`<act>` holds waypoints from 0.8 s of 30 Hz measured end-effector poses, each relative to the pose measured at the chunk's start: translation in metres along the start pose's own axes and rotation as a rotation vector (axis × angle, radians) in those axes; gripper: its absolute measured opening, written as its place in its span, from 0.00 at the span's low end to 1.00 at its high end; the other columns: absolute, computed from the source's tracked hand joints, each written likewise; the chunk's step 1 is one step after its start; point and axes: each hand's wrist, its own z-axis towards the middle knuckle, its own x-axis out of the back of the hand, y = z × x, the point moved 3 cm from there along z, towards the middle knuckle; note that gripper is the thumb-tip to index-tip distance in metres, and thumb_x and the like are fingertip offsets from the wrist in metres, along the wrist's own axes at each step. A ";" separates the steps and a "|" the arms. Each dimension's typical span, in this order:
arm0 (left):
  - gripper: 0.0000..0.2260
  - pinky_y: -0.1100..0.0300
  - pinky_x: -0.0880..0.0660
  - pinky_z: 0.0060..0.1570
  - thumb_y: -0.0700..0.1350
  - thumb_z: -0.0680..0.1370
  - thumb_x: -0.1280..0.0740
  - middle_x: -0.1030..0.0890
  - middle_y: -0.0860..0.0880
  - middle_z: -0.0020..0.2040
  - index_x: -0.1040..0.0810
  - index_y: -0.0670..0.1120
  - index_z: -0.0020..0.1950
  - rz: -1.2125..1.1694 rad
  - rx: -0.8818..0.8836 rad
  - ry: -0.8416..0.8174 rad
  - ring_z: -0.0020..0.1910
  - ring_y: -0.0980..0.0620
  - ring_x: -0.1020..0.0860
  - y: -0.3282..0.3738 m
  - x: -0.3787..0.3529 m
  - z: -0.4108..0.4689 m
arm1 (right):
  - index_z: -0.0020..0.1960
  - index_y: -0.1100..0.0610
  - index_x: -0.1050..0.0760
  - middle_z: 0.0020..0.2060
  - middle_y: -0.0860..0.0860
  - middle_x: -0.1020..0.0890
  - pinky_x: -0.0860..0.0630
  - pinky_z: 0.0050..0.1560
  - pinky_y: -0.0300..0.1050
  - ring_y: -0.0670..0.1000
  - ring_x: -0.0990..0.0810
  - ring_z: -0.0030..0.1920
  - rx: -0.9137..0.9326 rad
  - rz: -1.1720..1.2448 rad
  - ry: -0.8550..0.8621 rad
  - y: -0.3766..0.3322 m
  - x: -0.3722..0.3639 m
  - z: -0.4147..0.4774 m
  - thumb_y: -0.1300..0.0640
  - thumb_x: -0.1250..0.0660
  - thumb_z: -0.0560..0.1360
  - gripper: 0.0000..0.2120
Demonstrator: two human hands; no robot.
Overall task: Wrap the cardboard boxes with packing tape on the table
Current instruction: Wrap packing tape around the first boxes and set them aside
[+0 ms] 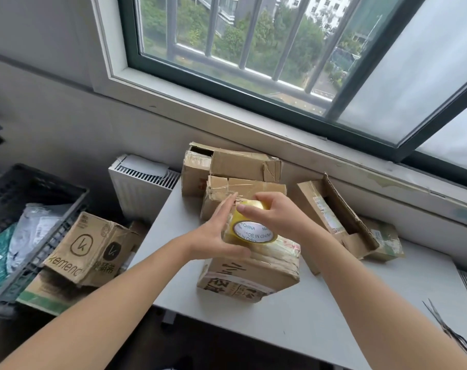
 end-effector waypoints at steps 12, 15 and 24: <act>0.49 0.63 0.44 0.75 0.49 0.74 0.21 0.53 0.66 0.77 0.53 0.56 0.84 0.088 0.003 0.031 0.77 0.62 0.45 0.002 -0.001 0.010 | 0.40 0.47 0.20 0.34 0.50 0.17 0.30 0.33 0.42 0.45 0.23 0.32 0.007 -0.200 -0.074 -0.004 0.010 -0.001 0.39 0.29 0.77 0.14; 0.50 0.56 0.38 0.77 0.53 0.73 0.21 0.49 0.64 0.78 0.54 0.61 0.82 0.074 0.018 0.026 0.77 0.57 0.40 0.001 0.001 0.009 | 0.41 0.50 0.19 0.34 0.51 0.18 0.32 0.32 0.44 0.49 0.24 0.33 -0.018 -0.469 -0.083 -0.006 0.014 0.000 0.34 0.30 0.75 0.19; 0.52 0.57 0.26 0.68 0.42 0.76 0.23 0.43 0.72 0.69 0.60 0.65 0.82 -0.221 0.135 -0.024 0.61 0.71 0.24 -0.006 -0.007 0.001 | 0.53 0.54 0.19 0.42 0.53 0.16 0.21 0.44 0.47 0.53 0.17 0.44 -0.122 -0.546 -0.128 -0.009 0.015 0.001 0.35 0.32 0.76 0.23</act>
